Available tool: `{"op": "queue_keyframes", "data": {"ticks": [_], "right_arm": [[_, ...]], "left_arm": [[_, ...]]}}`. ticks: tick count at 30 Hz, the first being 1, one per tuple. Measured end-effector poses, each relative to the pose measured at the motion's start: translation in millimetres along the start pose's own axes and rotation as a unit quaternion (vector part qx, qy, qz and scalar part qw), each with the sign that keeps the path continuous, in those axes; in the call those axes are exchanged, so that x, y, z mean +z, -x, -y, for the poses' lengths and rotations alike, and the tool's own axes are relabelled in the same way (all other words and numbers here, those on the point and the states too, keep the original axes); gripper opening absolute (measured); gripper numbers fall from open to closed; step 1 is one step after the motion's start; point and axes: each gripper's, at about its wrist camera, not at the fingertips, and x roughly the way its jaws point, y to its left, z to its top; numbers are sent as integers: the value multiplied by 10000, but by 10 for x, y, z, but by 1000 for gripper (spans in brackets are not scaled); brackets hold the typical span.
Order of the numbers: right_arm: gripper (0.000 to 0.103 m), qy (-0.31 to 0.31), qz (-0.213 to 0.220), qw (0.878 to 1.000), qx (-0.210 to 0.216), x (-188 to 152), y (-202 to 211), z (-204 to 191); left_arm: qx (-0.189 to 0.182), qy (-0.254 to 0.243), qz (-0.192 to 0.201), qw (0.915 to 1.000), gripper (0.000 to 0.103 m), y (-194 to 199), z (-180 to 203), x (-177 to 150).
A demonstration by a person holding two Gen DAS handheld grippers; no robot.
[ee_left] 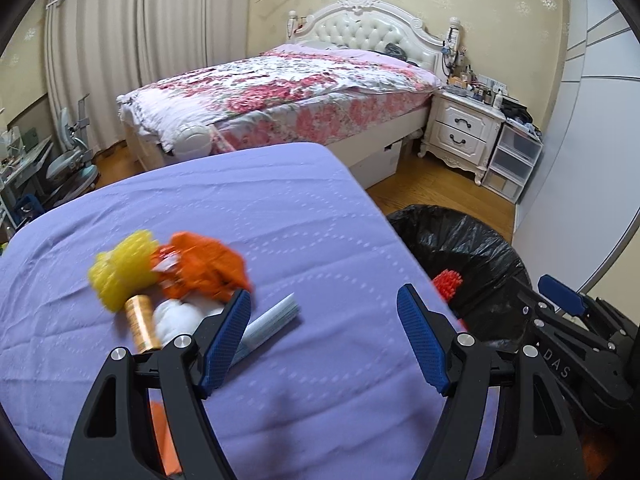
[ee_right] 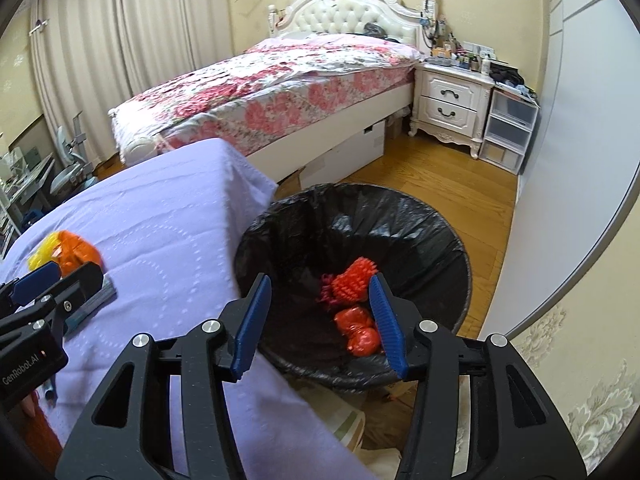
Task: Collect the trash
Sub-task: 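Return both tools to the remaining trash on the bed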
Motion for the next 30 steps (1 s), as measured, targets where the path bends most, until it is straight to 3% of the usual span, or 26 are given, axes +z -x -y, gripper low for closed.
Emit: {"op": "queue_keyframes", "data": {"ticks": [13,30], "right_arm": [[50,455,16,9974,565,-181,310,-605],[51,1308,-112,9836,1238,-419,518,-1584]], "left_arm": [[696,521,123,9961,73,524,-810,-348],[1662,1435,-14,9756,73,933,-2021,-976]]}}
